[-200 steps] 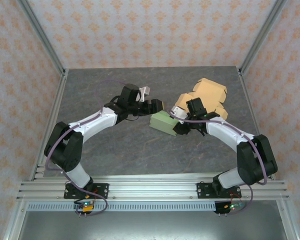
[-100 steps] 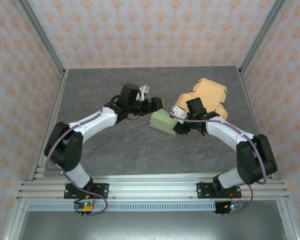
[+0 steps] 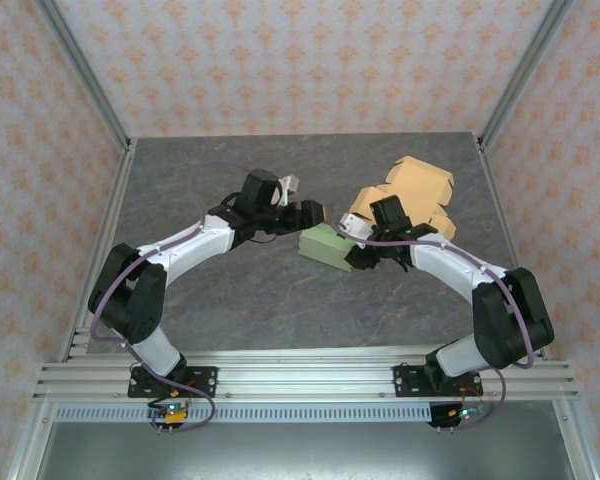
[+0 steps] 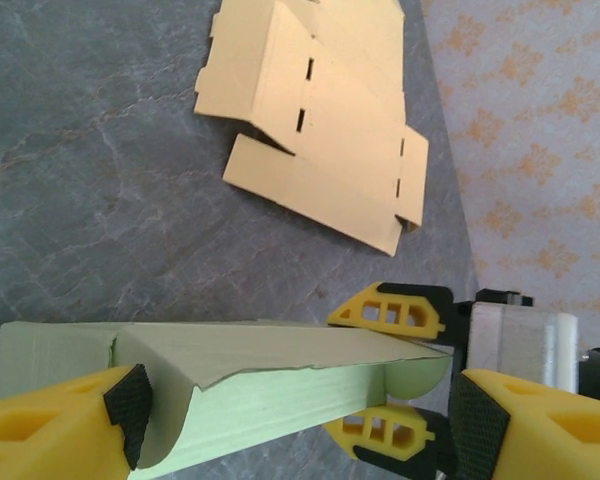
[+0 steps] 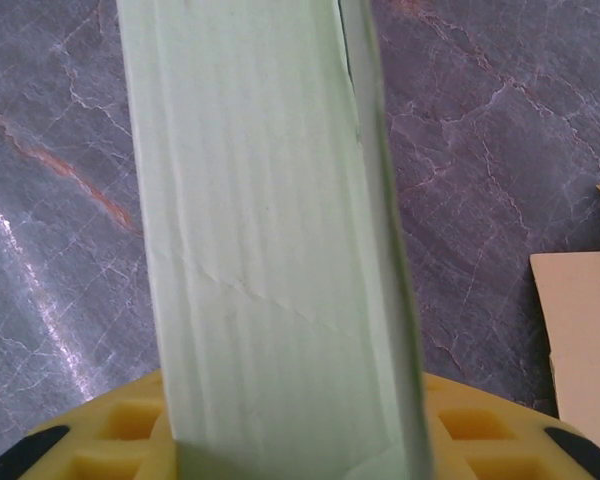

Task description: Fold the paper box

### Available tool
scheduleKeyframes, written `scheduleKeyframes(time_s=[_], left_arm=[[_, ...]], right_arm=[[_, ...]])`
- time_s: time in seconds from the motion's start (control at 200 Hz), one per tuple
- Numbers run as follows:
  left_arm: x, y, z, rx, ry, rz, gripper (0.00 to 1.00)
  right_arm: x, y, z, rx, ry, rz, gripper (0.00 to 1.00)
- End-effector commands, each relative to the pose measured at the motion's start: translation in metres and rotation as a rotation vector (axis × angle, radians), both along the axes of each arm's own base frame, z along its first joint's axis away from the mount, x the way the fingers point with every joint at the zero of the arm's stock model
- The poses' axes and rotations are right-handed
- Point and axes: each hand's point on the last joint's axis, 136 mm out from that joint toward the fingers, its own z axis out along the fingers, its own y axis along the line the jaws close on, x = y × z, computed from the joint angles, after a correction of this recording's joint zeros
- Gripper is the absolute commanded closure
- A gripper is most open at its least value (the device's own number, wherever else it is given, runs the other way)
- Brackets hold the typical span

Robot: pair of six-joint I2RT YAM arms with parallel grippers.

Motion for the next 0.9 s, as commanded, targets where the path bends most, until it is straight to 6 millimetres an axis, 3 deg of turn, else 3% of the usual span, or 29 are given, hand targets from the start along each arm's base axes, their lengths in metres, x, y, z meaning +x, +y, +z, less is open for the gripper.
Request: scheduleKeyframes(time_s=[0.0,0.19,0.345,0.526,0.661,0.896], left_arm=[[-0.014,-0.007,0.011,-0.068,0.012,-0.029,0.18],[-0.008,0.009,0.02,-0.051,0.017,0.044,0.12],[0.009,0.027,0.022,-0.036,0.016,0.135,0.11],[0.018,0.025,0.002,0.005,-0.001,0.126,0.14],[0.023,0.028,-0.019,0.08,0.019,0.114,0.23],[0.005,0.034,-0.053,0.1,0.067,0.1,0.29]], right_arm=[[-0.011,-0.004,-0.021,-0.067,0.056,0.022,0.65],[-0.011,-0.002,-0.022,-0.067,0.058,0.025,0.65],[-0.012,0.0,-0.022,-0.055,0.062,0.03,0.65],[-0.012,0.001,-0.022,-0.051,0.07,0.028,0.65],[-0.012,0.005,-0.019,-0.025,0.072,0.027,0.65],[-0.01,0.003,-0.019,-0.024,0.069,0.003,0.64]])
